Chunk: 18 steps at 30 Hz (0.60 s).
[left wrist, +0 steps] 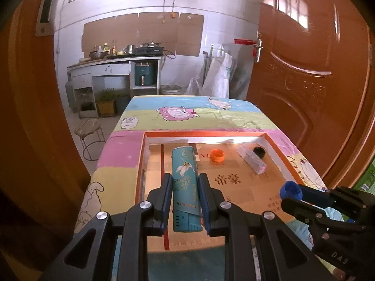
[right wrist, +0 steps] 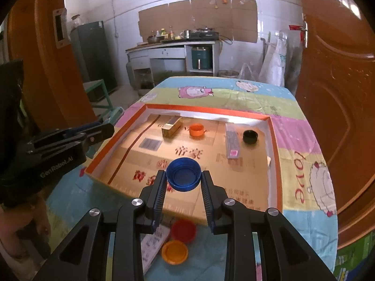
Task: Organize rigid objects
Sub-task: 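Carry the teal tube and blue cap with both tools into the tray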
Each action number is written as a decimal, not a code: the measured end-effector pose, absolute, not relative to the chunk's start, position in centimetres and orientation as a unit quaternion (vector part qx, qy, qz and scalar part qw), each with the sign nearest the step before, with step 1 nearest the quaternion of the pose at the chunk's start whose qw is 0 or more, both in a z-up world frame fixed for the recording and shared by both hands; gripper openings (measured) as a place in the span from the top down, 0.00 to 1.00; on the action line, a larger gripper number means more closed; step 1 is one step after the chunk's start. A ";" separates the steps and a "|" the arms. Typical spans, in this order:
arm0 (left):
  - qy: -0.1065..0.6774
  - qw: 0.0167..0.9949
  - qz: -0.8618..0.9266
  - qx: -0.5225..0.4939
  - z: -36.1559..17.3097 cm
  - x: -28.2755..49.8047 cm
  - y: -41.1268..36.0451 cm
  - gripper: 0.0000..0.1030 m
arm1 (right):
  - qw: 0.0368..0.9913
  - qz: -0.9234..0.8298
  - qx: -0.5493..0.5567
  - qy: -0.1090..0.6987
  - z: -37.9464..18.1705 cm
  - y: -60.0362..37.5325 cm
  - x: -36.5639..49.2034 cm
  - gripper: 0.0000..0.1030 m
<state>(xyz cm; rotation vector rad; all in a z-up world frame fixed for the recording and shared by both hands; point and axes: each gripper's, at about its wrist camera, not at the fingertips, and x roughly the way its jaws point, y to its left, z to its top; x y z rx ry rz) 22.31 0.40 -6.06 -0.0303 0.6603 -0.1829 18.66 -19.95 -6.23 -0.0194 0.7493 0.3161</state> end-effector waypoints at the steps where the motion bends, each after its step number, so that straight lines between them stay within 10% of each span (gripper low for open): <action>1: 0.323 0.942 -0.088 -0.016 -6.1 22.5 0.5 0.78 | 0.919 0.154 -0.009 0.364 -6.2 -19.9 19.0 0.70; 18: 0.330 0.941 -0.078 -0.004 -6.4 28.6 -0.1 0.78 | 0.917 0.157 -0.008 0.366 -6.6 -20.3 24.9 0.70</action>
